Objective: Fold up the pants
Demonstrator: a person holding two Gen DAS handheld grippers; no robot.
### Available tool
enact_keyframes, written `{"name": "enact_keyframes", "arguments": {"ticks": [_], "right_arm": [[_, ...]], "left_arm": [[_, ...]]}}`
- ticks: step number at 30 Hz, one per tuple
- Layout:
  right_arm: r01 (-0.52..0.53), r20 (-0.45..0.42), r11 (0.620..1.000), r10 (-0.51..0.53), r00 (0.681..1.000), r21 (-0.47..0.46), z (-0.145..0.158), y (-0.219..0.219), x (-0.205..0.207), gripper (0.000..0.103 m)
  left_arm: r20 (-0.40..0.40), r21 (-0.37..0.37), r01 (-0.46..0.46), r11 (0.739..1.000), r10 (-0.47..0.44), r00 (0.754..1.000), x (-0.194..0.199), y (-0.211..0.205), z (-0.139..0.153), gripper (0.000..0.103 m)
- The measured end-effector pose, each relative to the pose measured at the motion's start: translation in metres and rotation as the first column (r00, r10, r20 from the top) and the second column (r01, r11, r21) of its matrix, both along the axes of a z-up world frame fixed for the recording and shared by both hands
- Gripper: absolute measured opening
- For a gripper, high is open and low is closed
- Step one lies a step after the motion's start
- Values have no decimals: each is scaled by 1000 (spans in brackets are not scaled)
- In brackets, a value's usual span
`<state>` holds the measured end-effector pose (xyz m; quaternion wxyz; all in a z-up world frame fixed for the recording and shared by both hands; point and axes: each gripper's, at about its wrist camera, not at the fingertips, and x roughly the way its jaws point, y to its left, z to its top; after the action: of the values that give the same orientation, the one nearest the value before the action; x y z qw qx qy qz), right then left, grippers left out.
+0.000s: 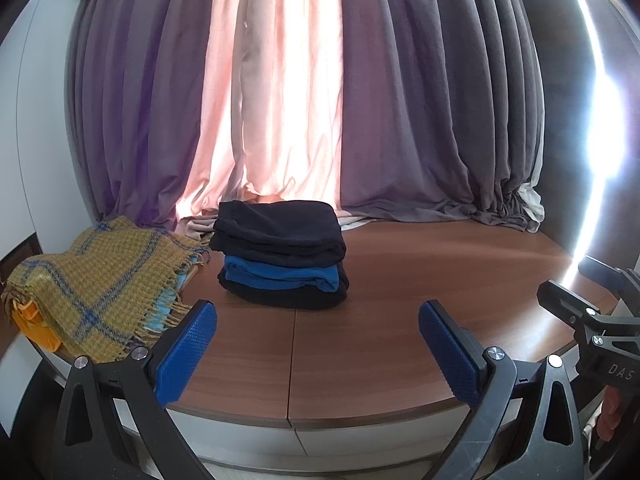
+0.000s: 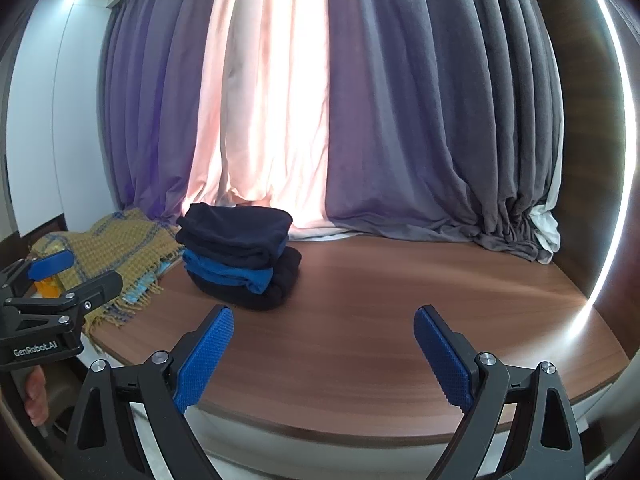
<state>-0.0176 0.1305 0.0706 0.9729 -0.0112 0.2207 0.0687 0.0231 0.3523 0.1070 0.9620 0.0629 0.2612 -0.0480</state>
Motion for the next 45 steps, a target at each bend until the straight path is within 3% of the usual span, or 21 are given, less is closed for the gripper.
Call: {"name": "enact_keyframes", "arguments": {"ticks": [45], "right_arm": [[14, 16, 1000, -14, 1000, -7, 6, -11, -24, 93]], "left_arm": [[24, 0, -4, 1000, 4, 1000, -22, -16, 8, 103]]}}
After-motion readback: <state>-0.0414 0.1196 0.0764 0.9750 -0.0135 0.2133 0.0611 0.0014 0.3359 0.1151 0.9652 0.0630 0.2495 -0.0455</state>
